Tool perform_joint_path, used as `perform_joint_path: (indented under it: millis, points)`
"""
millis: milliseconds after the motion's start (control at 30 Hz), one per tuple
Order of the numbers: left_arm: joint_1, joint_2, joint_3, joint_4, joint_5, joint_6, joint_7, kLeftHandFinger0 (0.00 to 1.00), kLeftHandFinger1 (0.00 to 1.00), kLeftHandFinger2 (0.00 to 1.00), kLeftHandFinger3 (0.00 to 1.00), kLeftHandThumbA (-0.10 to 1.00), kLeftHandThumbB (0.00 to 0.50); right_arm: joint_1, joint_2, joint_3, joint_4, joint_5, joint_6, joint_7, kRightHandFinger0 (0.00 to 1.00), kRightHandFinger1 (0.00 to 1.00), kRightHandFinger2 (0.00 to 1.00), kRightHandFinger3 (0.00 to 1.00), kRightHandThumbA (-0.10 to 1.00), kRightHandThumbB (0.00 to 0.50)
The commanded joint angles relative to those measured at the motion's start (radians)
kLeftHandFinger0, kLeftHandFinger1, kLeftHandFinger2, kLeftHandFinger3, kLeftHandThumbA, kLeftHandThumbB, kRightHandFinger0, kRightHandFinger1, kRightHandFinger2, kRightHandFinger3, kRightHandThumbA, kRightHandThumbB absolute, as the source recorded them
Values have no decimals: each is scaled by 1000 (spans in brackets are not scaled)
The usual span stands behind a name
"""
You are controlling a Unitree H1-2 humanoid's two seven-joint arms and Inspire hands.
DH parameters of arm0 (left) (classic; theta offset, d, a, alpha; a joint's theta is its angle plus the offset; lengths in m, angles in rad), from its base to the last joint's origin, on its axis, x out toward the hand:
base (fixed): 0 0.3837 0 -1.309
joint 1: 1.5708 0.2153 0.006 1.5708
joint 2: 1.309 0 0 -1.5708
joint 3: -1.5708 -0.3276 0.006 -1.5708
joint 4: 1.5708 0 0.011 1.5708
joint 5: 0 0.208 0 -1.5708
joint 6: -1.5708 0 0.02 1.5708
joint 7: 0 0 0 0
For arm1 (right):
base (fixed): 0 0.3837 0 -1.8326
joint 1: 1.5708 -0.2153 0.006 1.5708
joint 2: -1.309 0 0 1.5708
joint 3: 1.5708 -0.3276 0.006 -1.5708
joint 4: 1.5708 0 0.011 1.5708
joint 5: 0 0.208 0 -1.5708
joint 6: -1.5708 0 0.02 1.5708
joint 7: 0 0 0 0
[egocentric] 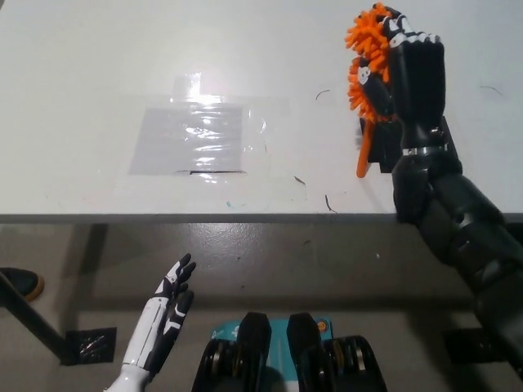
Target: The robot uses it right hand to pick up an extended orange duster kept in the middle of the desk and presses its handle against the desk to collapse it
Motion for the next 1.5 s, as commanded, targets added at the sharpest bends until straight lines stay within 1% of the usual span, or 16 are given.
perform_joint_path:
  millis: [0,33,67,133,200,400,433,467,533,1000,1100,1167,1200,1233,1433,1467]
  points:
    - [-11,12,10,-41,-16,-33,-6,1000,1000,1000,1000,1000,87,97,-36,-25,57,79,99,426,0,169,658,482,-100,73]
    - [-17,13,10,-32,-12,-36,-4,1000,1000,1000,1000,1000,84,83,-44,-32,49,87,81,409,0,282,941,691,-100,65]
    - [-20,15,9,-31,-8,-40,-4,1000,1000,1000,1000,1000,76,62,-49,-44,39,99,57,386,1,378,1000,799,-100,74]
    - [-24,17,10,-36,-9,-30,-7,1000,1000,1000,1000,1000,73,29,-57,-34,25,86,52,346,0,458,975,868,-100,99]
    - [-21,18,12,-42,-17,-21,-12,1000,1000,1000,1000,1000,76,-4,-65,-24,9,77,40,308,0,427,863,783,-100,117]
    - [-22,23,8,-44,-6,-17,-11,1000,1000,1000,1000,1000,70,-168,-133,6,-125,23,-14,214,0,421,811,805,-100,140]
    - [-21,24,7,-45,-4,-16,-10,1000,1000,1000,1000,1000,71,-170,-136,8,-132,21,-11,216,56,582,999,1000,-100,78]
    - [-22,23,7,-43,-7,-16,-10,1000,1000,1000,1000,1000,81,-208,-150,14,-157,14,-20,232,7,504,816,870,-100,145]
    - [-20,25,7,-42,-8,-17,-11,1000,1000,1000,1000,1000,86,-229,-157,26,-166,0,-20,234,0,417,781,801,-100,154]
    - [-24,30,3,-36,2,-20,-13,1000,1000,1000,1000,1000,88,-337,-189,190,-127,-128,6,209,0,280,761,800,-100,201]
    - [-17,34,3,-41,8,-15,-13,1000,1000,1000,1000,1000,89,-326,-187,353,-65,-261,80,239,0,96,538,355,-100,288]
    - [-20,35,3,-41,7,-15,-14,1000,1000,1000,1000,1000,90,-323,-184,397,-53,-261,100,253,0,13,471,144,-100,274]
    - [-20,35,3,-41,7,-15,-14,1000,1000,1000,1000,1000,90,-324,-184,405,-50,-256,101,251,0,9,469,138,-100,275]
    - [-17,35,4,-38,0,-24,-13,1000,1000,1000,1000,1000,83,-296,-181,440,-40,-275,100,305,0,0,431,322,-100,333]
    - [-5,34,6,-44,-6,-19,-16,1000,1000,1000,1000,1000,94,-252,-180,536,-27,-317,137,307,0,0,331,249,-100,334]
    - [-9,36,9,-48,-6,-16,-15,1000,1000,1000,1000,1000,92,-223,-163,590,0,-360,167,423,0,2,365,248,-100,245]
